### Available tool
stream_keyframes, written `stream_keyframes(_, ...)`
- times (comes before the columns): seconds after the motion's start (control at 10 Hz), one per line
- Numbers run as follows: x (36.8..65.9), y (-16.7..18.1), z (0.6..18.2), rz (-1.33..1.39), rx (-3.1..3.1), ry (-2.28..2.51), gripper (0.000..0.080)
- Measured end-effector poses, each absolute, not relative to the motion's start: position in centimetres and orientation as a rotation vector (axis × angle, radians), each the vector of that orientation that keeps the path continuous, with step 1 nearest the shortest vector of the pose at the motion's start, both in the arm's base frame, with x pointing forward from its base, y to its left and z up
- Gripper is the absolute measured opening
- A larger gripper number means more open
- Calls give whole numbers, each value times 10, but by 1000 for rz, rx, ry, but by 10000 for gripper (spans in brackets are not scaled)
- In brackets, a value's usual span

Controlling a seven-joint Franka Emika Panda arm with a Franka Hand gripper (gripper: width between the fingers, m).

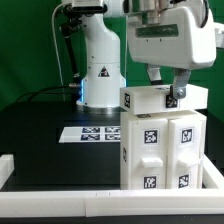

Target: Assemble cabinet

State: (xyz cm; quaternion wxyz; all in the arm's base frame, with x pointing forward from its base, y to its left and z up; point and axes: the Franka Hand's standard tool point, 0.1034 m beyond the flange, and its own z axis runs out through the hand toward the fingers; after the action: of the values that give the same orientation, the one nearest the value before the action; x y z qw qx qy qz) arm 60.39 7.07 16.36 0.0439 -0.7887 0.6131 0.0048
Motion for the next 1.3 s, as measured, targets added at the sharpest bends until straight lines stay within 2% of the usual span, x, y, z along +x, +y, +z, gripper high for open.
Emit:
stream_keyframes(0.9, 606, 88, 164, 74, -1746, 2455, 557)
stream_keyframes(1.3, 607, 93, 166, 119, -1604, 2523, 557)
